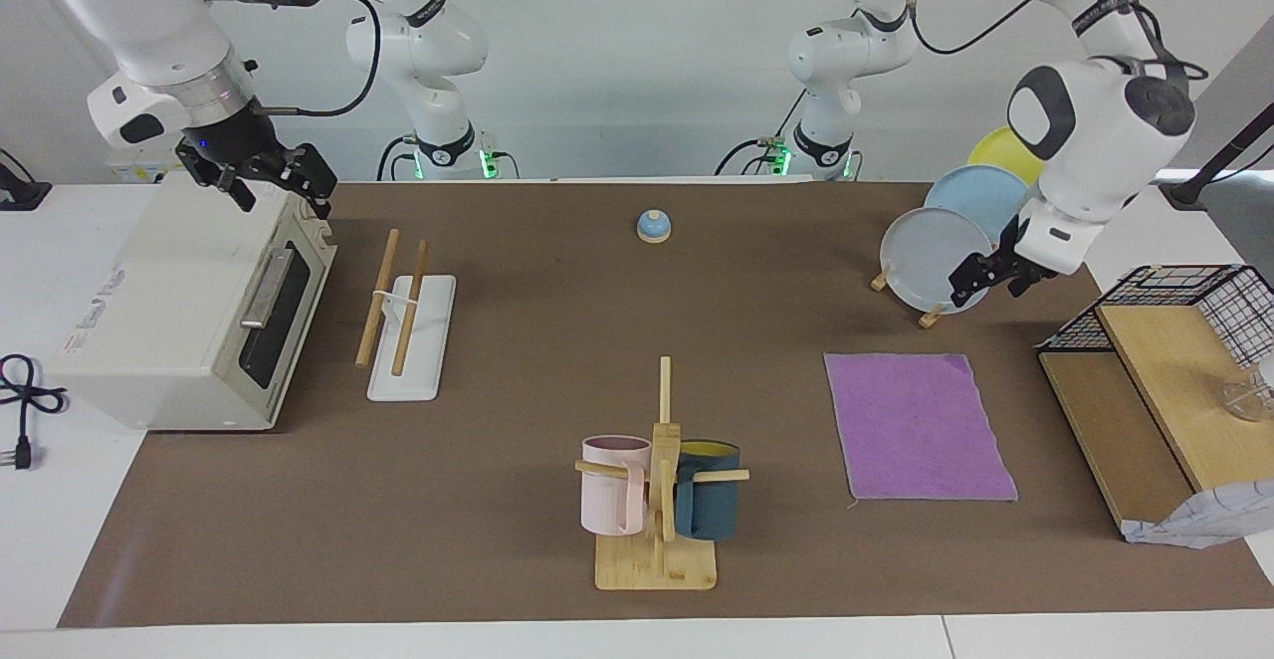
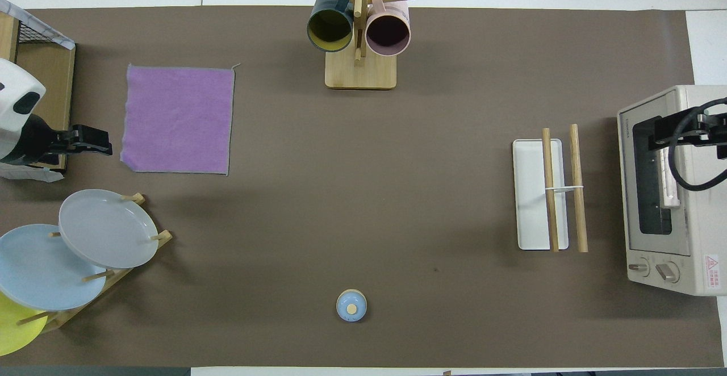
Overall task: Fold towel and hang on rack
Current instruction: 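Reach the left gripper down to the purple towel's near edge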
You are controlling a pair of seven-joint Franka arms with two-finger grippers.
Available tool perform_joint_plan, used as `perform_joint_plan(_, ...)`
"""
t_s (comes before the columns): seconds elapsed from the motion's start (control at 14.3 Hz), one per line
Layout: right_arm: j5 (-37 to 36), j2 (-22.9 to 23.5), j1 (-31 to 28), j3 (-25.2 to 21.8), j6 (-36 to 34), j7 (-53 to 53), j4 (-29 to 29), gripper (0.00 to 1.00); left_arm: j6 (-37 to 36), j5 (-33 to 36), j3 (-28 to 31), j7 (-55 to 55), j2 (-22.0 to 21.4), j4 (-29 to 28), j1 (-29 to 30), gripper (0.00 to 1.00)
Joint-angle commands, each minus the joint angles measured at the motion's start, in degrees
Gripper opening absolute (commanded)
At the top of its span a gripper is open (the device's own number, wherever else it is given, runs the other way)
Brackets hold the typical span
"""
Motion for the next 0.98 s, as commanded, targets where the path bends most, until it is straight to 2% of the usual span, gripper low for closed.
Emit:
perform_joint_plan(0.0,-0.1,-0.9,-0.4,0.3,0.1,-1.1,-1.1,1.0,6.6,-2.4,-0.4,1.5,6.7,-0.1,2.2,1.0)
perform_joint_plan(0.21,-0.1,-0.9,-0.4,0.3,0.0,-1.1,-1.1,1.0,11.1,-5.6,-0.4,1.5,11.8,0.2,3.7,0.96)
perform_joint_plan(0.42,-0.1,-0.9,-0.4,0.3,0.0,-1.1,-1.1,1.0,10.9,-6.3,-0.4,1.5,12.4,0.4,4.5,0.86)
perform_joint_plan(0.56,-0.1,-0.9,-0.4,0.3,0.0,-1.1,-1.1,1.0,10.6,-7.3,-0.5,1.5,12.5,0.4,4.6,0.69)
perform_joint_plan(0.63,-0.1,-0.9,-0.4,0.3,0.0,-1.1,-1.1,1.0,10.6,-7.5,-0.5,1.5,12.4,0.4,4.6,0.67)
perform_joint_plan(0.77,-0.1,-0.9,-0.4,0.3,0.0,-1.1,-1.1,1.0,10.4,-7.5,-0.5,1.5,12.4,0.2,5.4,0.56)
perform_joint_plan(0.91,-0.1,-0.9,-0.4,0.3,0.0,-1.1,-1.1,1.0,10.1,-7.5,-0.5,1.5,12.4,0.1,5.5,0.4)
